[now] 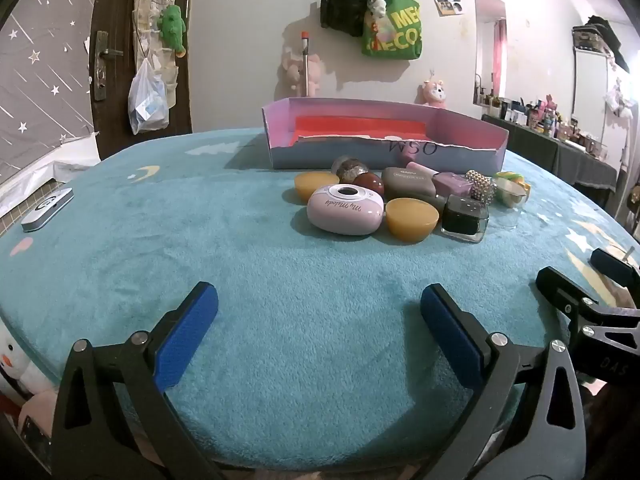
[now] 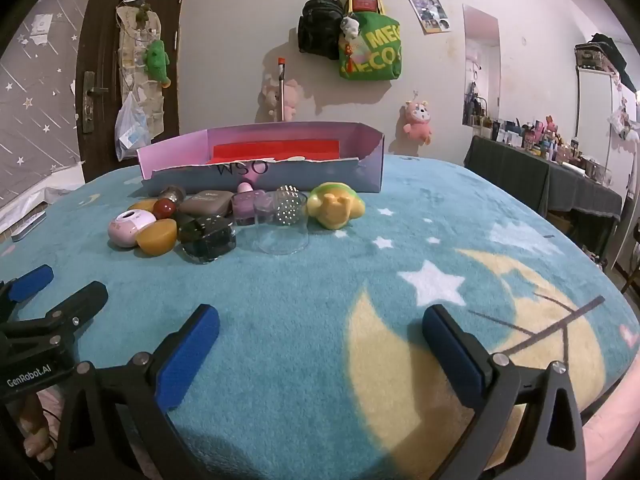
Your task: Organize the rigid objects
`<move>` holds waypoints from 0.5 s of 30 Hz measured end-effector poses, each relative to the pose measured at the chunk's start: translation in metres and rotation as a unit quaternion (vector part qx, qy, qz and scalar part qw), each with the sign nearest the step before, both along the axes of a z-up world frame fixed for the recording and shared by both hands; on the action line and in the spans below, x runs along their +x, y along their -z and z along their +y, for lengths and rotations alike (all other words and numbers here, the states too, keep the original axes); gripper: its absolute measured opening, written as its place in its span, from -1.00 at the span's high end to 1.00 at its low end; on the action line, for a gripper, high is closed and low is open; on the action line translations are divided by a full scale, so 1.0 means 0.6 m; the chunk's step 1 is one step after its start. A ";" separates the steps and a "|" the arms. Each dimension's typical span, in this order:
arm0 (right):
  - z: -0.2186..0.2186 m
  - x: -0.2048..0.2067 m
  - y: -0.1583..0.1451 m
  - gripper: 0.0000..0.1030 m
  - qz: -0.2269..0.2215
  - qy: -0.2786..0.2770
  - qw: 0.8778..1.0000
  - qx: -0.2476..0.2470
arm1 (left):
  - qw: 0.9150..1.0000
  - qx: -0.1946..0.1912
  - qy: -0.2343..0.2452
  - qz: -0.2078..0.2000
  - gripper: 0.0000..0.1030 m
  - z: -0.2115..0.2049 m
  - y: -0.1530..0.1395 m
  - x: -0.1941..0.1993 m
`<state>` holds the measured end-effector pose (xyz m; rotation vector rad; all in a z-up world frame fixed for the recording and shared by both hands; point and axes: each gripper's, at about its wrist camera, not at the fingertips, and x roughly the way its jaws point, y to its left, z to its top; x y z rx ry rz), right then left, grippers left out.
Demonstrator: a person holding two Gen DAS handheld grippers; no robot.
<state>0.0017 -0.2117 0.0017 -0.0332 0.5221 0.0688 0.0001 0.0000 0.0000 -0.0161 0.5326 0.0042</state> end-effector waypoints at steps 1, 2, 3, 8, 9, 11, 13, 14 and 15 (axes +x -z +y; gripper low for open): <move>0.000 0.000 0.000 -1.00 0.000 0.000 1.000 -0.001 | 1.000 0.000 0.000 -0.003 -1.00 0.000 0.000 0.000; 0.000 0.000 0.000 -1.00 0.001 0.000 1.000 -0.001 | 1.000 0.002 0.000 -0.003 -1.00 0.000 0.000 0.000; 0.000 0.000 0.000 -1.00 0.001 0.000 1.000 -0.001 | 1.000 0.001 0.000 -0.003 -1.00 0.000 0.000 0.000; 0.000 0.000 0.000 -1.00 0.003 0.000 1.000 -0.001 | 1.000 0.002 -0.001 -0.002 -1.00 -0.001 0.000 0.000; 0.000 0.000 0.000 -1.00 0.003 0.000 1.000 -0.001 | 1.000 0.002 -0.001 -0.002 -1.00 -0.001 0.000 0.000; 0.000 0.000 0.000 -1.00 0.003 0.000 1.000 -0.001 | 1.000 0.002 -0.001 -0.002 -1.00 -0.002 -0.001 0.000; 0.000 0.000 0.000 -1.00 0.003 0.000 1.000 -0.001 | 1.000 0.002 -0.001 -0.002 -1.00 -0.001 0.000 0.000; 0.000 0.000 0.000 -1.00 0.003 0.000 1.000 -0.001 | 1.000 0.001 0.000 -0.003 -1.00 0.000 0.000 0.000; 0.000 0.000 0.000 -1.00 0.003 0.000 1.000 -0.001 | 1.000 0.001 0.000 -0.003 -1.00 0.000 0.000 0.000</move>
